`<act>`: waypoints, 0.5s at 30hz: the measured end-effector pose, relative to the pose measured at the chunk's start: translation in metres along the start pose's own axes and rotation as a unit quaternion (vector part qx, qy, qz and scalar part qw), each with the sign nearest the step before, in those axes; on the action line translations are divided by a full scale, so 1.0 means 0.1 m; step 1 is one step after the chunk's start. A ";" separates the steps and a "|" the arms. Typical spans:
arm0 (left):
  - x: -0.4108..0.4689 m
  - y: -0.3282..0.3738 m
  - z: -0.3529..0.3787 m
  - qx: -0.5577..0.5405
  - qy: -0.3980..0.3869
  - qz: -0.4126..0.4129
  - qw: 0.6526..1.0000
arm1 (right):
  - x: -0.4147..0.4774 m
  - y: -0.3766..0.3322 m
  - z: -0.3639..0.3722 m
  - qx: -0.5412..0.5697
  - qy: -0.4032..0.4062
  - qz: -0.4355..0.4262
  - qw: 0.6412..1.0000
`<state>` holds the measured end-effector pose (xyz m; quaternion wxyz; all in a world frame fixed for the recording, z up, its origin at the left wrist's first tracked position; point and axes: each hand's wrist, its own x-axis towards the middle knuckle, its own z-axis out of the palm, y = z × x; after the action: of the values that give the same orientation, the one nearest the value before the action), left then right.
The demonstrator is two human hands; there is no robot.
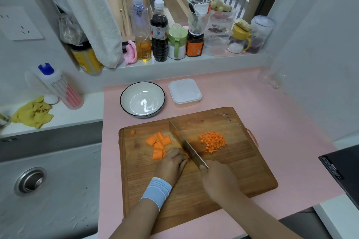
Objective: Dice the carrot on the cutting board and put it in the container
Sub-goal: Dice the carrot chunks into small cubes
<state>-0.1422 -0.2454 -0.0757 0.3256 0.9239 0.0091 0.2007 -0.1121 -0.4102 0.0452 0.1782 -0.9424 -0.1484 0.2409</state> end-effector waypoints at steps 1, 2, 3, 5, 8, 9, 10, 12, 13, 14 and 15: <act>0.00 0.00 0.00 0.001 -0.001 -0.001 1.000 | -0.02 0.00 0.00 -0.003 0.005 -0.002 1.000; 0.00 0.00 0.00 0.000 -0.003 -0.003 1.000 | -0.04 0.01 0.01 -0.003 0.008 -0.004 1.000; -0.01 0.00 0.00 -0.001 -0.005 -0.005 1.000 | -0.06 0.02 0.02 -0.003 0.008 -0.005 1.000; -0.01 0.00 0.00 -0.008 -0.007 -0.012 1.000 | -0.08 0.04 0.03 0.001 0.004 0.000 1.000; 0.00 0.01 -0.01 -0.019 -0.005 -0.024 1.000 | -0.09 0.08 0.02 0.010 -0.003 0.004 1.000; 0.01 0.01 -0.01 -0.022 -0.004 -0.025 0.999 | -0.08 0.09 0.02 0.007 -0.003 0.001 1.000; 0.01 0.01 -0.01 -0.023 -0.003 -0.026 0.999 | -0.08 0.09 0.03 0.002 -0.001 -0.001 1.000; 0.01 0.01 -0.01 -0.026 -0.004 -0.028 0.999 | -0.06 0.08 0.04 -0.007 0.000 0.002 1.000; 0.01 0.01 -0.01 -0.026 -0.006 -0.029 0.999 | -0.05 0.07 0.05 -0.009 -0.002 0.005 1.000; 0.01 0.00 -0.01 -0.026 -0.008 -0.032 0.999 | -0.03 0.05 0.06 -0.008 -0.005 0.009 1.000; 0.01 0.00 0.00 -0.026 -0.008 -0.032 0.999 | -0.02 0.04 0.07 -0.005 -0.010 0.014 1.000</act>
<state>-0.1410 -0.2447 -0.0750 0.3560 0.9159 0.0311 0.1827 -0.1168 -0.4124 0.0386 0.1686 -0.9427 -0.1384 0.2523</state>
